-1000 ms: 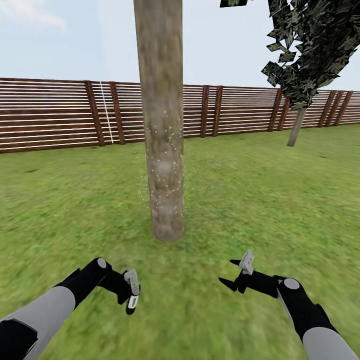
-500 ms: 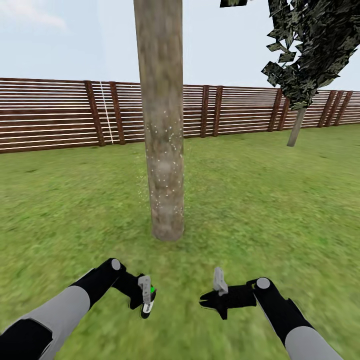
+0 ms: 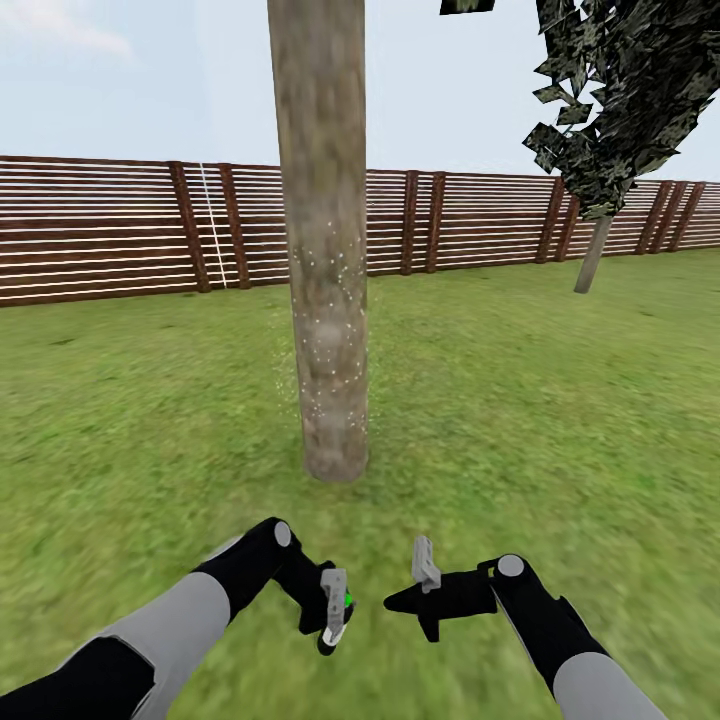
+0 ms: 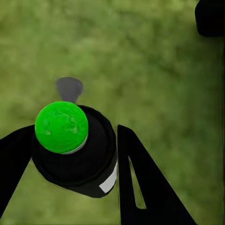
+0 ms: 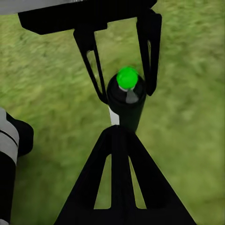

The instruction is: In the garden, pick up the pesticide atomizer on the floor and spray pesticide onto both trees until each tree trunk is fully covered.

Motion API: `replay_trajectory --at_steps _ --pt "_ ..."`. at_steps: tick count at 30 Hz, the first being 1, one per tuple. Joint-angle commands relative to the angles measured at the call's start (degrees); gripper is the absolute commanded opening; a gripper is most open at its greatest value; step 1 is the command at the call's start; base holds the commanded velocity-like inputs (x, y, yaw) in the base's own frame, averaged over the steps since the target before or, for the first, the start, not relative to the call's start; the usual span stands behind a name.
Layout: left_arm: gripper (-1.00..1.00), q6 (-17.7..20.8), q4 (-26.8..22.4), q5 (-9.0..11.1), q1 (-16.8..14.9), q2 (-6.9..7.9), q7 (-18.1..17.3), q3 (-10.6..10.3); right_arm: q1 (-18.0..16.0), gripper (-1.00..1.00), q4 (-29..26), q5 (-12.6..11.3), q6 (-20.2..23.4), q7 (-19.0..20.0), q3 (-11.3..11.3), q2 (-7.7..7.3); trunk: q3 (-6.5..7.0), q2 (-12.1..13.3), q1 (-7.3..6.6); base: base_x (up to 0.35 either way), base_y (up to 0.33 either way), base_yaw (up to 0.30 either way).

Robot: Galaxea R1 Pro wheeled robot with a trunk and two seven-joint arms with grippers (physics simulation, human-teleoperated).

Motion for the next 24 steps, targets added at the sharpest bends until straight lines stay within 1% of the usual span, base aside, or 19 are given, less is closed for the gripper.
replay_trajectory --at_steps 1,3,5,8,11,13,16,21,24 --pt "-1.00 0.0 0.0 0.0 0.0 -0.17 -0.5 0.0 0.0 -1.00 0.0 0.0 0.0 0.0 0.0 0.02 0.00 0.0 0.00 0.000 0.000 0.000" --pt "-1.00 -0.1 0.0 0.0 0.0 -0.37 -1.0 0.0 0.0 -1.00 0.0 0.0 0.0 0.0 0.0 0.00 0.00 0.0 0.00 0.000 0.000 0.000" --pt "-1.00 -0.2 0.0 -0.1 0.0 -0.93 -1.1 0.0 0.0 -1.00 0.0 0.0 0.0 0.0 0.0 -0.04 0.00 0.0 0.00 0.000 0.000 0.000" --pt "-1.00 -2.2 0.1 0.0 0.0 -1.24 -1.2 -0.1 0.0 -1.00 0.0 0.0 0.0 0.0 0.0 -0.05 0.00 0.0 0.00 0.000 0.000 0.000" --pt "-1.00 -2.5 0.1 0.0 0.0 -2.45 -1.2 -0.2 0.0 -1.00 0.0 0.0 0.0 0.0 0.0 -0.05 0.00 0.0 0.00 0.000 0.000 0.000" --pt "-1.00 -2.5 0.2 0.0 0.0 -2.72 -1.2 -0.2 0.0 -1.00 0.0 0.0 0.0 0.0 0.0 -0.06 0.00 0.0 0.00 0.000 0.000 0.000" --pt "-1.00 -2.6 0.3 0.0 0.0 -3.67 -1.2 -0.2 0.0 -1.00 0.0 0.0 0.0 0.0 0.0 -0.06 0.00 0.0 0.00 0.000 0.000 0.000" --pt "-1.00 -2.7 0.4 0.0 0.0 -3.90 -1.2 -0.3 0.0 -1.00 0.0 0.0 0.0 0.0 0.0 -0.06 0.00 0.0 0.00 0.000 0.000 0.000" --pt "-1.00 -4.1 0.4 0.0 0.0 -3.90 -1.2 -0.3 0.0 -1.00 0.0 0.0 0.0 0.0 0.0 -0.06 0.00 0.0 0.00 0.000 0.000 0.000"
